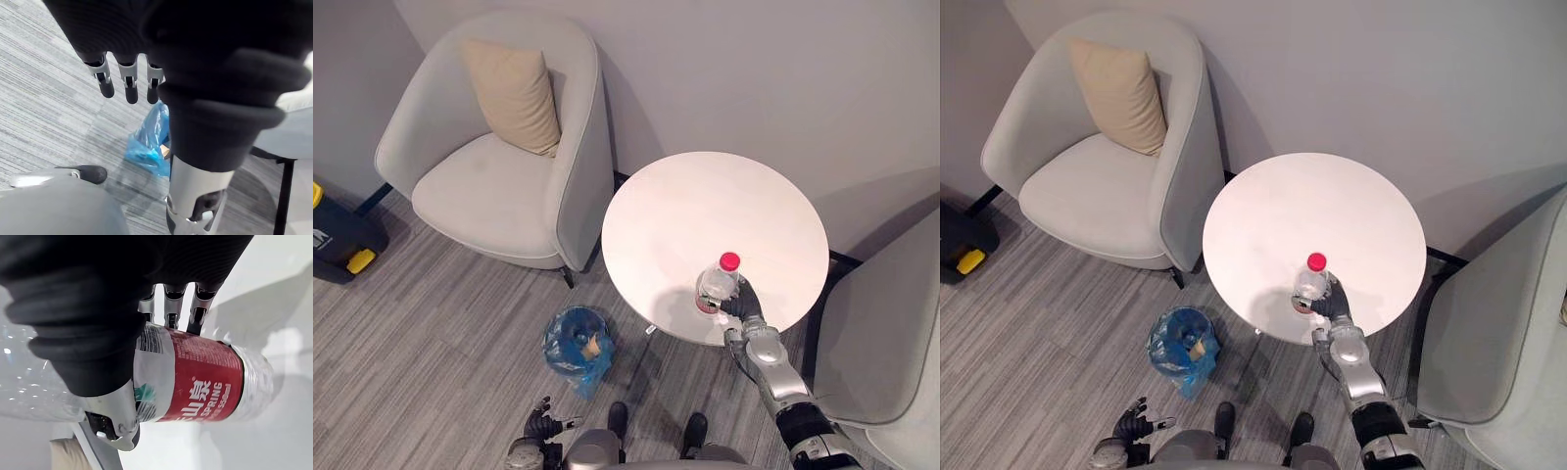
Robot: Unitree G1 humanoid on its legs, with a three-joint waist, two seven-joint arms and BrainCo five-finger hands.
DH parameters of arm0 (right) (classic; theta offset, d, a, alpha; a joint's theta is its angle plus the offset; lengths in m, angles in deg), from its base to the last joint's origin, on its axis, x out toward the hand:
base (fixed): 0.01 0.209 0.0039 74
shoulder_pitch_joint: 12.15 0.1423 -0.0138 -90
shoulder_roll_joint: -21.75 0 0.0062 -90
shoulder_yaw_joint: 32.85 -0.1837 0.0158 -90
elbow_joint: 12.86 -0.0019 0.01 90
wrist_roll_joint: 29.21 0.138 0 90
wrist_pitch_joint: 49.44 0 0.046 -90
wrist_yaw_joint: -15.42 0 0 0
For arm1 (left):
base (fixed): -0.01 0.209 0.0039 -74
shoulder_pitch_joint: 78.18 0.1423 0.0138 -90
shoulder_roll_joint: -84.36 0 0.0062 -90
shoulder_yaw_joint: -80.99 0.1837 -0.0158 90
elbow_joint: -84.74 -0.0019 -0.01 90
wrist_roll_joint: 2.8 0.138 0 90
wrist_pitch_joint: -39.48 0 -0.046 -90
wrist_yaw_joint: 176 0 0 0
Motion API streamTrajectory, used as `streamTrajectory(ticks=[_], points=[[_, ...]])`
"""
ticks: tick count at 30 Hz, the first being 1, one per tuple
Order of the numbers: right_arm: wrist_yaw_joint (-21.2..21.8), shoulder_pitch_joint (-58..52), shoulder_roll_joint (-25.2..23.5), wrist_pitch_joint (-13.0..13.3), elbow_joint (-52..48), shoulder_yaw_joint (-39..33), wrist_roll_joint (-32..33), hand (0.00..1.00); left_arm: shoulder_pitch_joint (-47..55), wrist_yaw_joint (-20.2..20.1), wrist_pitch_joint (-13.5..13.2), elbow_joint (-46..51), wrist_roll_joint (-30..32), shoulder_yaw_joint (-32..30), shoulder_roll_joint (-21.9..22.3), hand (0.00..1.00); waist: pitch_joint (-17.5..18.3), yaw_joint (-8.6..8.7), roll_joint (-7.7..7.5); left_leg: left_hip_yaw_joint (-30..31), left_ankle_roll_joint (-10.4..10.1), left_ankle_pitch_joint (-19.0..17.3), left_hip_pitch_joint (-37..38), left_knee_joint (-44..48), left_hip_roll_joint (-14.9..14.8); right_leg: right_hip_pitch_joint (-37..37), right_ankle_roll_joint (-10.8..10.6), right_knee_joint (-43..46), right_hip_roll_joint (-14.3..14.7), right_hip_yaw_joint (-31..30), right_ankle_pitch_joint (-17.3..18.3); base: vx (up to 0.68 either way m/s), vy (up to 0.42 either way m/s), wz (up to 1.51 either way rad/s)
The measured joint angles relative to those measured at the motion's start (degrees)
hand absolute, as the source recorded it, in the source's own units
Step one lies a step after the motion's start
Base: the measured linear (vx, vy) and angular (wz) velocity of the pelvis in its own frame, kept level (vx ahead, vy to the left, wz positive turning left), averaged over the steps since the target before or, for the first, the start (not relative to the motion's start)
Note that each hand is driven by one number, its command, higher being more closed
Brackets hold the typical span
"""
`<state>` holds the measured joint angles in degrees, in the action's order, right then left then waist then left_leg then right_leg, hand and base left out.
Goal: Gather rubbish on tea table into small bin, then transfer packed bag to large trash can.
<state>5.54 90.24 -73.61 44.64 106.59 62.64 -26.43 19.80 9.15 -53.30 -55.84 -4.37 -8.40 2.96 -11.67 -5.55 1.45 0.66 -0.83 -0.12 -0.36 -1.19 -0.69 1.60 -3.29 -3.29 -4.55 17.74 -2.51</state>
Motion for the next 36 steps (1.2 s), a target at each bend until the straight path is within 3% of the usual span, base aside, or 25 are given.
streamTrajectory(ticks=[7, 16, 21, 22, 28, 36], points=[[0.28, 1.29, 0.2, -0.14, 0.71, 1.62, 1.16, 1.0, 0.02, -0.01, 0.0, -0.01, 0.0, 0.0, -0.02, 0.0, -0.15, -0.21, -0.08, 0.51, 0.0, 0.01, -0.24, 0.0, 0.01, 0.05, 0.03, 0.0, -0.01, 0.53, 0.05, 0.0, 0.002, 0.04], [3.69, -10.44, 1.05, 1.91, -21.78, 1.33, 1.09, 1.0, 0.16, 0.01, 0.09, 0.02, 0.03, -0.16, 0.03, 0.0, -0.16, 0.29, -0.21, -1.06, -0.04, -0.09, 1.73, -0.01, -0.22, 1.24, -0.01, 0.2, 0.04, -1.37, 0.08, -0.04, 0.004, -0.09], [3.99, -15.03, 0.46, 2.32, -27.05, 0.97, 1.08, 1.0, 0.52, 0.01, 0.07, 0.03, 0.05, -0.16, -0.09, 0.0, -0.02, 0.82, -0.41, -1.48, -0.04, -0.09, 2.71, -0.01, -0.32, 1.99, -0.02, 0.26, 0.1, -1.98, 0.07, -0.07, -0.001, -0.05], [3.95, -16.39, -0.54, 2.32, -28.76, 0.62, 0.47, 1.0, 1.02, 0.0, 0.07, 0.02, 0.06, -0.15, -0.19, 0.0, 0.36, 1.52, -0.63, -1.49, -0.05, -0.09, 3.04, -0.02, -0.33, 2.32, -0.02, 0.23, 0.1, -2.0, 0.07, -0.05, -0.003, 0.0], [3.85, -18.95, -1.41, 3.57, -31.74, -1.19, -2.86, 1.0, 1.71, -0.02, 0.06, 0.0, 0.05, 0.0, -0.7, 0.0, 1.81, 1.62, -1.29, -1.53, -0.05, -0.08, 3.26, 0.0, -0.33, 2.58, -0.01, 0.11, 0.12, -2.0, 0.05, -0.01, 0.0, 0.0], [3.77, -22.85, -1.51, 4.45, -34.95, -1.15, -8.05, 1.0, 2.2, 0.27, 0.01, -0.82, 0.01, 1.1, -0.8, 0.0, 2.86, 1.59, -0.91, 0.7, -0.06, -0.05, 4.72, 0.6, -0.24, 5.66, -0.01, -0.56, 0.11, 0.22, 0.06, -0.04, -0.013, 0.13]])
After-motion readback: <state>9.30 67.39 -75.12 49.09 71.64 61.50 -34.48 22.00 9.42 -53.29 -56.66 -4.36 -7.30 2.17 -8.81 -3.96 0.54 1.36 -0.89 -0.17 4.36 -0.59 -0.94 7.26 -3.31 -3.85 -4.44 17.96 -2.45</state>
